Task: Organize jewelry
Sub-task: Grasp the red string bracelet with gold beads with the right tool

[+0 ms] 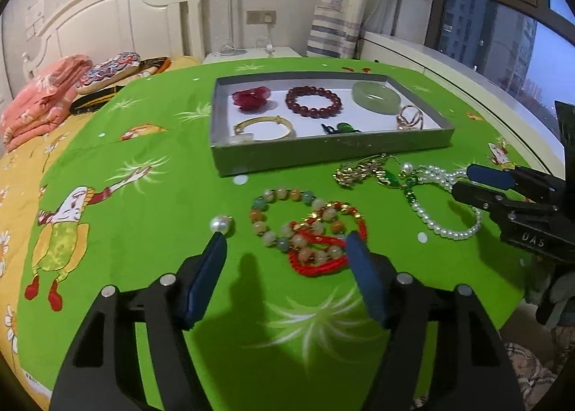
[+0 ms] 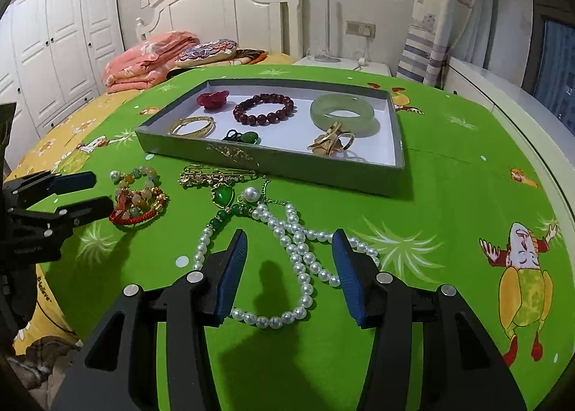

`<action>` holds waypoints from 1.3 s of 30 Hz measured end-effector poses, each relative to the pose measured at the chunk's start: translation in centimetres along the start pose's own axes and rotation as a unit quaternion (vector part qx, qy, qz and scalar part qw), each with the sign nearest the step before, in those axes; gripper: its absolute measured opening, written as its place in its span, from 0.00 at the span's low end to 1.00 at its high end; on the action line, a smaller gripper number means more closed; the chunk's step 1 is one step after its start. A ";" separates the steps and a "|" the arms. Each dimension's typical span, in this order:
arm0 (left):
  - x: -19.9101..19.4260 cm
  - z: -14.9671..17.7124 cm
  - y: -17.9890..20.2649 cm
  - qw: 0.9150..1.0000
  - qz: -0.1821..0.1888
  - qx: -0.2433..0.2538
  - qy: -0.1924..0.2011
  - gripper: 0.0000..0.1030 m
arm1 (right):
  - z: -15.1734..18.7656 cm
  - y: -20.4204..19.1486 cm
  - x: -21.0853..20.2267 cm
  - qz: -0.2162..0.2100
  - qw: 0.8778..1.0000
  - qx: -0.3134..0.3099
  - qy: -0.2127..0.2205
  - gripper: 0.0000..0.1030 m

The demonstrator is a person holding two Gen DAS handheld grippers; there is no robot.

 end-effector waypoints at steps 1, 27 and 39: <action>0.1 -0.1 0.1 1.000 0.000 0.003 0.000 0.64 | 0.0 0.0 0.0 -0.001 1.000 0.000 0.000 0.47; -7.7 -5.8 -4.5 0.995 -0.007 0.000 0.102 0.00 | 1.2 -6.7 -0.6 -0.099 0.994 -0.035 -0.019 0.47; -4.4 -0.7 -5.8 0.999 -0.002 -0.036 0.038 0.26 | 2.1 -14.1 1.5 -0.116 0.973 -0.196 -0.036 0.47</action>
Point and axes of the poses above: each gripper's, at about its wrist camera, not at the fingertips, and x roughly the way its jaws point, y to its right, z to its underside, the point moved 6 cm from there along x, roughly the way its jaws point, and after that the axes turned 14 degrees about x, right-handed, at the moved point
